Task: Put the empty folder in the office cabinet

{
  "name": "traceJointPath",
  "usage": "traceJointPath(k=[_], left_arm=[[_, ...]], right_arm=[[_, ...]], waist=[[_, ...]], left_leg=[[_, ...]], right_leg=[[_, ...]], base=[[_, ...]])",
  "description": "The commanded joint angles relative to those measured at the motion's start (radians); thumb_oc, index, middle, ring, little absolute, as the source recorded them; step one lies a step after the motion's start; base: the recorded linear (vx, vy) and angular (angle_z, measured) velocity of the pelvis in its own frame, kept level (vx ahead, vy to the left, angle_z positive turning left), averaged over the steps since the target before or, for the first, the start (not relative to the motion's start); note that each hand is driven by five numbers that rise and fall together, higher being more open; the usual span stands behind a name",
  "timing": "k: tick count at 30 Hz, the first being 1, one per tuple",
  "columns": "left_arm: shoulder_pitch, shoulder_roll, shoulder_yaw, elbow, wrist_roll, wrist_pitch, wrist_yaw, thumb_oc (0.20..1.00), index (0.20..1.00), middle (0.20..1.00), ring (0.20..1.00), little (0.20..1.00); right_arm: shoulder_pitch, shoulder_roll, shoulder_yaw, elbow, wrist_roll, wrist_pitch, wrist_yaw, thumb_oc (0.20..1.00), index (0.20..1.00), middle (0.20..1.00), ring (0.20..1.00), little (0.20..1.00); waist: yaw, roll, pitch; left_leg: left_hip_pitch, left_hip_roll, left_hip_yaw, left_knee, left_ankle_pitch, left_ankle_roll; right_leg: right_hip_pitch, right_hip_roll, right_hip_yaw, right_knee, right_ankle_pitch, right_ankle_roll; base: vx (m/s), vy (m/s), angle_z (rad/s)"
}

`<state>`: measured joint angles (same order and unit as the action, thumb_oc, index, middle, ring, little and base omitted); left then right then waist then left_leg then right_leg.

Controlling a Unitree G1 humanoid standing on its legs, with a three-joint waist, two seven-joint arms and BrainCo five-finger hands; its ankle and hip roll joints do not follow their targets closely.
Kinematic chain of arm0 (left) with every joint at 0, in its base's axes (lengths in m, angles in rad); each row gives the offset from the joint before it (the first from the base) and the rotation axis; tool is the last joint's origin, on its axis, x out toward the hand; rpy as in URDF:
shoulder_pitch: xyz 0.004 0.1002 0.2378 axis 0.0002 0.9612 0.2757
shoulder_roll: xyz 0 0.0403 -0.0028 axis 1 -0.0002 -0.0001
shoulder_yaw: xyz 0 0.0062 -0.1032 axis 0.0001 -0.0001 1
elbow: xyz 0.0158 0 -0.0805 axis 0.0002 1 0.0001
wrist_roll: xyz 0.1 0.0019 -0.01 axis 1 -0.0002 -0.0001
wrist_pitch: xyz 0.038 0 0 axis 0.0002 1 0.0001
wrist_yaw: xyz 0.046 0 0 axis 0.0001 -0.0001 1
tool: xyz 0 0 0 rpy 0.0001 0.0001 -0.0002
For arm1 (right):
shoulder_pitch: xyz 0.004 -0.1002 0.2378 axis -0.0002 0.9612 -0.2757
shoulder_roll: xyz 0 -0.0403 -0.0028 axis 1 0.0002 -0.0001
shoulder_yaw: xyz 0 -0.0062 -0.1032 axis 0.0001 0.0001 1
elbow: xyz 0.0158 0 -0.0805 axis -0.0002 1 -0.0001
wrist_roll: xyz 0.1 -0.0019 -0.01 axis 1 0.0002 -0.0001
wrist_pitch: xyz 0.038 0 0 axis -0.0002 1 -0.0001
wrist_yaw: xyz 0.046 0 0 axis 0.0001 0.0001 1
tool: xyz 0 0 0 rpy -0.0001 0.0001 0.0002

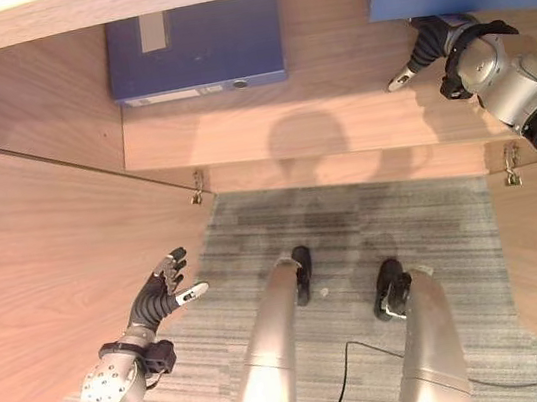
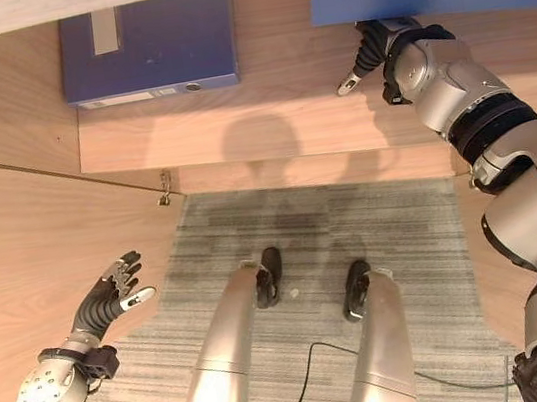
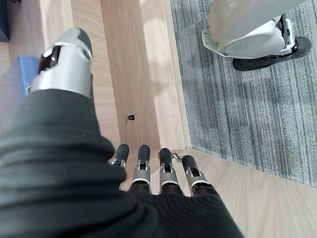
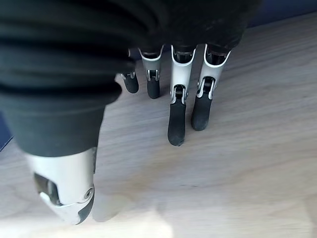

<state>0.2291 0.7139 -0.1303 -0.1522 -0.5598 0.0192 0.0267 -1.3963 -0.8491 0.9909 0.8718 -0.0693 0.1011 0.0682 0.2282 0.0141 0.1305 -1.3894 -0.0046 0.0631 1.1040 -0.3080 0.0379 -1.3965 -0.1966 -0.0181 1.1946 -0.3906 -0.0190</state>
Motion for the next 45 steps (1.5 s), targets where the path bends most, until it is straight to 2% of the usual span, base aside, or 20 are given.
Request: traceJointPath(k=[1, 6, 10, 14, 18, 20, 23, 25, 34, 45], left_arm=[[-0.053, -0.004, 0.018, -0.075, 0.040, -0.023, -0.006, 1.000, 1.000, 1.000, 1.000, 1.000], [-0.064, -0.017, 0.021, -0.076, 0.054, -0.016, -0.015, 1.000, 1.000, 1.000, 1.000, 1.000], [-0.086, -0.019, 0.011, -0.069, 0.054, -0.023, -0.051, 1.000, 1.000, 1.000, 1.000, 1.000], [-0.088, 0.019, 0.007, -0.076, 0.042, -0.034, -0.078, 1.000, 1.000, 1.000, 1.000, 1.000], [-0.094, 0.029, 0.008, -0.074, 0.029, -0.042, -0.082, 1.000, 1.000, 1.000, 1.000, 1.000], [-0.097, 0.050, 0.017, -0.081, 0.035, -0.045, -0.084, 1.000, 1.000, 1.000, 1.000, 1.000], [-0.090, 0.057, 0.031, -0.088, 0.037, -0.046, -0.082, 1.000, 1.000, 1.000, 1.000, 1.000], [-0.082, 0.057, 0.039, -0.093, 0.038, -0.049, -0.085, 1.000, 1.000, 1.000, 1.000, 1.000], [-0.070, 0.095, 0.025, -0.109, 0.017, -0.054, -0.099, 1.000, 1.000, 1.000, 1.000, 1.000], [-0.105, 0.128, -0.006, -0.104, 0.009, -0.058, -0.103, 1.000, 1.000, 1.000, 1.000, 1.000]], right_arm=[[0.014, -0.003, 0.098, 0.027, -0.044, 0.045, 0.110, 1.000, 1.000, 1.000, 1.000, 1.000], [0.006, -0.044, 0.143, 0.004, -0.092, 0.049, 0.172, 1.000, 1.000, 1.000, 1.000, 1.000], [0.051, -0.188, 0.192, -0.231, 0.101, 0.004, 0.277, 1.000, 1.000, 1.000, 1.000, 1.000], [0.031, -0.315, 0.274, -0.495, 0.206, -0.018, 0.344, 1.000, 1.000, 1.000, 1.000, 1.000], [-0.015, -0.383, 0.325, -0.637, 0.261, -0.031, 0.356, 1.000, 1.000, 1.000, 1.000, 1.000], [-0.050, -0.448, 0.354, -0.781, 0.278, -0.053, 0.355, 1.000, 1.000, 1.000, 1.000, 1.000], [-0.089, -0.481, 0.373, -0.839, 0.292, -0.058, 0.354, 1.000, 1.000, 1.000, 1.000, 1.000], [-0.082, -0.516, 0.361, -0.890, 0.362, -0.073, 0.356, 1.000, 1.000, 1.000, 1.000, 1.000], [-0.074, -0.542, 0.406, -0.899, 0.413, -0.079, 0.365, 1.000, 1.000, 1.000, 1.000, 1.000], [-0.031, -0.492, 0.409, -0.875, 0.429, -0.069, 0.381, 1.000, 1.000, 1.000, 1.000, 1.000]], waist=[[0.041, 0.008, 0.072], [0.038, 0.005, 0.075], [0.027, -0.010, 0.085], [0.018, -0.021, 0.084], [0.007, -0.026, 0.084], [-0.006, -0.034, 0.080], [-0.013, -0.035, 0.080], [-0.021, -0.035, 0.079], [-0.026, -0.033, 0.082], [-0.023, -0.031, 0.096]], left_leg=[[-0.027, -0.035, -0.034, -0.006, -0.071, 0.087], [-0.028, -0.039, -0.034, -0.020, -0.064, 0.084], [-0.023, -0.037, -0.032, -0.033, -0.055, 0.077], [-0.019, -0.032, -0.034, -0.046, -0.046, 0.070], [-0.016, -0.029, -0.037, -0.056, -0.041, 0.065], [-0.015, -0.023, -0.038, -0.066, -0.036, 0.060], [-0.018, -0.019, -0.036, -0.068, -0.035, 0.058], [-0.026, -0.019, -0.039, -0.065, -0.036, 0.057], [-0.049, -0.012, -0.041, -0.038, -0.040, 0.058], [-0.059, -0.008, -0.042, -0.035, -0.033, 0.060]], right_leg=[[-0.003, -0.022, 0.039, -0.162, 0.100, -0.054], [0.001, -0.024, 0.032, -0.179, 0.107, -0.051], [0.009, -0.025, 0.024, -0.196, 0.116, -0.047], [0.014, -0.029, 0.016, -0.210, 0.121, -0.042], [0.019, -0.031, 0.011, -0.224, 0.128, -0.036], [0.023, -0.033, 0.003, -0.237, 0.136, -0.030], [0.021, -0.032, 0.001, -0.243, 0.137, -0.030], [0.015, -0.031, -0.003, -0.243, 0.139, -0.029], [-0.010, -0.029, 0.000, -0.223, 0.140, -0.034], [-0.019, -0.025, 0.001, -0.225, 0.153, -0.030]], base=[[0.00, 0.000, 0.00], [-0.01, -0.001, 0.02], [-0.02, -0.014, 0.05], [0.00, 0.000, 0.00], [0.00, 0.000, 0.00], [0.00, 0.000, 0.00], [0.00, 0.000, 0.00], [0.00, 0.000, 0.00], [0.00, 0.000, 0.00], [0.00, 0.000, 0.00]])
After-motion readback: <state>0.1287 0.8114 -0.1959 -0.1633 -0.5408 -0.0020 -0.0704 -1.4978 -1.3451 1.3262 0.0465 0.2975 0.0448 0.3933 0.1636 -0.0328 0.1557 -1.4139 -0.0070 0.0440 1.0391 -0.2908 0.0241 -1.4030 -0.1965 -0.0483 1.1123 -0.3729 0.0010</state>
